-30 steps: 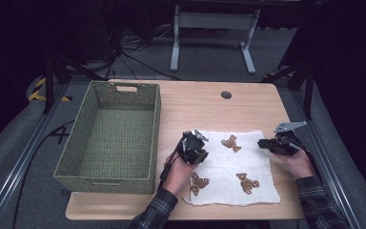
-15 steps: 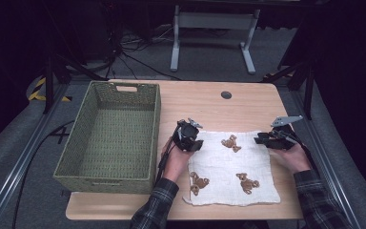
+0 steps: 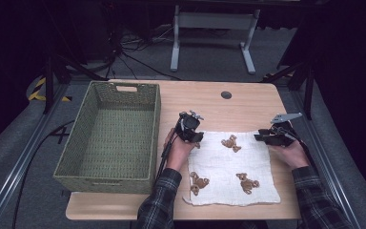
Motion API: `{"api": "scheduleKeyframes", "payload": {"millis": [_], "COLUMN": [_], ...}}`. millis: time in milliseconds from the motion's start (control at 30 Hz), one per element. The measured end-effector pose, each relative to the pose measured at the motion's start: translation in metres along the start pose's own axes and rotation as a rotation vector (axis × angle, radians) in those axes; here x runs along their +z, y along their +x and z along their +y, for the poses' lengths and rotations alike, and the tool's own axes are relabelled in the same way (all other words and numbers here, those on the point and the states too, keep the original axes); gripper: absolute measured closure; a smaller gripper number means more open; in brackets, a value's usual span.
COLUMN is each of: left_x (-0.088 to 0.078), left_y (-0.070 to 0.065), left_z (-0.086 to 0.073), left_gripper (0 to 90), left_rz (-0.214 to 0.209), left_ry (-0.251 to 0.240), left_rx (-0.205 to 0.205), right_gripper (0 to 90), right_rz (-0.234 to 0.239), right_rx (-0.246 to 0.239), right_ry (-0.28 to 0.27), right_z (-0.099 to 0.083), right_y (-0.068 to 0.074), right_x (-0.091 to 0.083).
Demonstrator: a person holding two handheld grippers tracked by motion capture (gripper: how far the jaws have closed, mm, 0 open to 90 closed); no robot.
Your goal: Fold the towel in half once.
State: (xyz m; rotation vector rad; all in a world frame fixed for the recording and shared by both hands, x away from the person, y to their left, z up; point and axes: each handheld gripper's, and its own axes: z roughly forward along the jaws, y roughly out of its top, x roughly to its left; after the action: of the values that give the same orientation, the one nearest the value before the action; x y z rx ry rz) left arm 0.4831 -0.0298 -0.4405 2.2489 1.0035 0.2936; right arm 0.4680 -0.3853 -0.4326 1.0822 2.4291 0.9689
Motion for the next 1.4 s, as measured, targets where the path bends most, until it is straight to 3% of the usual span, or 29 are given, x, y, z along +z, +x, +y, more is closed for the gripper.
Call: {"api": "scheduleKeyframes", "payload": {"millis": [200,433,700,867,1000,1200,1400], "left_x": [0.012,0.012,0.013,0.011,0.01,0.006,-0.01], "left_y": [0.006,0.002,0.002,0.004,0.007,0.009,0.007], "left_z": [-0.005,-0.004,-0.003,-0.003,-0.005,-0.01,-0.005], "left_gripper": [59.5,71.6,87.1,88.7,89.2,89.5,89.6], "left_rz": [-0.004,0.069,0.107,0.082,0.046,-0.006,-0.003], "left_ry": [0.022,0.04,0.042,0.045,0.041,0.006,-0.055], "left_rx": [-0.028,0.022,0.045,0.028,-0.021,-0.067,-0.072], "right_gripper": [59.0,55.2,57.9,68.3,86.1,88.7,88.8], "right_rz": [-0.007,-0.03,-0.046,-0.048,-0.041,-0.004,0.004], "right_rx": [0.014,0.031,0.018,0.003,-0.007,0.026,0.03], "right_ry": [0.005,0.021,0.039,0.048,0.057,0.043,-0.015], "right_z": [-0.003,-0.007,-0.009,-0.008,-0.007,-0.01,-0.005], "right_y": [-0.004,-0.013,-0.013,-0.008,-0.004,-0.01,-0.01], "right_x": [0.003,0.009,0.013,0.013,0.012,0.01,-0.002]}}
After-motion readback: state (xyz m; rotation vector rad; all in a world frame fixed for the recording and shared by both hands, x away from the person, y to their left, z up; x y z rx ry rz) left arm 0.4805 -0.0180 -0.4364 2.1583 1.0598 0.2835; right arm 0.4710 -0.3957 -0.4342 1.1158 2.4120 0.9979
